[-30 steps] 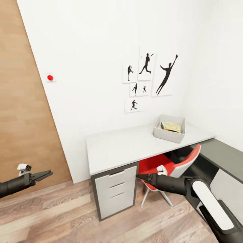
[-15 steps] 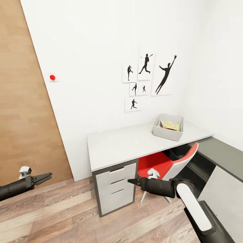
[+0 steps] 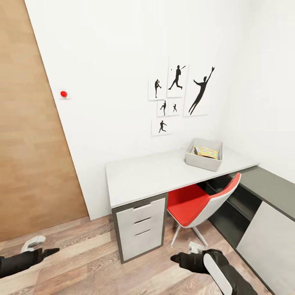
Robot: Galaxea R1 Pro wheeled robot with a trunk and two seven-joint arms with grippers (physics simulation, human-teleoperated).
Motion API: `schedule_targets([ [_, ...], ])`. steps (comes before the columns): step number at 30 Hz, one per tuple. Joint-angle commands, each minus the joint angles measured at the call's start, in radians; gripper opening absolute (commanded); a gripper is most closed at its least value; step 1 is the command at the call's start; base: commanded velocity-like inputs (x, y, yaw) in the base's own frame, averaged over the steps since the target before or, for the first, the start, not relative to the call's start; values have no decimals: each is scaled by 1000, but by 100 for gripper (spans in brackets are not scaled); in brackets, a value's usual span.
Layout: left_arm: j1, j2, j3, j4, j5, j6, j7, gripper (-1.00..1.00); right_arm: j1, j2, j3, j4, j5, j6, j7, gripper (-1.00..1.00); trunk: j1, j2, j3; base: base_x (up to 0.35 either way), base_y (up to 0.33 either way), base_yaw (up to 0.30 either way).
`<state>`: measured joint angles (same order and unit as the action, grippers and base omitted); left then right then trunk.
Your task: Put all the toys in the child's room - the three board games (two on the bed and one on the table), the two jigsaw puzzles on the table, and the tennis ball on the table - inside the toy box on the table in the child's room.
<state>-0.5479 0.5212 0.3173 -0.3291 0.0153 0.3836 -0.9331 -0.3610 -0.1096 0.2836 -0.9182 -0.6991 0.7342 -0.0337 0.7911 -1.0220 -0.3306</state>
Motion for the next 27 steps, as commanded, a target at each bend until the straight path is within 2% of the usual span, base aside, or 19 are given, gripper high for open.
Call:
schedule_targets([
  [1, -1, -6, 6, 36, -14, -22, 50, 100, -1, 0, 5, 58, 5, -32, -4, 100, 0, -1, -1, 0, 0, 0],
  [2, -1, -9, 6, 53, -20, -37, 77, 100, -1, 0, 6, 84, 10, -46, -4, 100, 0, -1, -1, 0, 0, 0],
  [4, -1, -28, 6, 116, -33, -91, 195, 100, -1, 2, 8, 173, 25, -97, -9, 100, 0, -1, -1, 0, 0, 0],
  [5, -1, -33, 6, 132, -35, -103, 226, 100, -1, 2, 8, 190, 30, -109, -11, 100, 0, -1, -1, 0, 0, 0],
  [6, -1, -46, 5, 164, -38, -126, 290, 100, -1, 3, 9, 222, 43, -134, -15, 100, 0, -1, -1, 0, 0, 0],
  [7, -1, -53, 5, 180, -39, -137, 323, 100, -1, 3, 10, 238, 51, -148, -16, 100, 0, -1, -1, 0, 0, 0],
  [8, -1, -67, 5, 211, -41, -160, 390, 100, -1, 2, 11, 273, 69, -179, -19, 100, 0, -1, -1, 0, 0, 0],
  [9, 0, -74, 4, 226, -42, -172, 425, 100, -1, 2, 11, 293, 78, -195, -20, 100, 0, -1, -1, 0, 0, 0],
  [11, 23, -103, 4, 268, -43, -225, 563, 100, -1, 2, 12, 391, 103, -260, -21, 100, 0, -1, -1, 0, 0, 0],
  [12, 32, -113, 4, 274, -44, -239, 596, 100, -1, 2, 12, 419, 107, -275, -21, 100, 0, -1, -1, 0, 0, 0],
  [13, 53, -133, 3, 282, -44, -267, 659, 100, -1, 2, 12, 475, 112, -307, -22, 100, 0, -1, -1, 0, 0, 0],
  [14, 64, -143, 3, 284, -44, -281, 688, 100, -1, 2, 12, 503, 114, -324, -22, 100, 0, -1, -1, 0, 0, 0],
  [15, 85, -164, 3, 288, -45, -308, 743, 100, -1, 2, 13, 559, 117, -362, -22, 100, 0, -1, -1, 0, 0, 0],
  [17, 116, -193, 3, 292, -45, -344, 812, 100, -1, 3, 13, 640, 121, -422, -22, 100, 0, -1, -2, 0, 0, 0],
  [19, 145, -217, 3, 293, -45, -376, 863, 100, -1, 3, 14, 715, 122, -477, -22, 100, 0, -1, -3, 0, 0, 0],
  [22, 177, -244, 3, 297, -44, -407, 905, 100, -1, 3, 14, 814, 123, -542, -23, 100, 0, -1, -6, 0, 0, 0],
  [27, 229, -260, 3, 302, -44, -421, 924, 100, 23, 2, 14, 880, 124, -580, -25, 100, -4, 6, -9, 0, 0, 0],
])
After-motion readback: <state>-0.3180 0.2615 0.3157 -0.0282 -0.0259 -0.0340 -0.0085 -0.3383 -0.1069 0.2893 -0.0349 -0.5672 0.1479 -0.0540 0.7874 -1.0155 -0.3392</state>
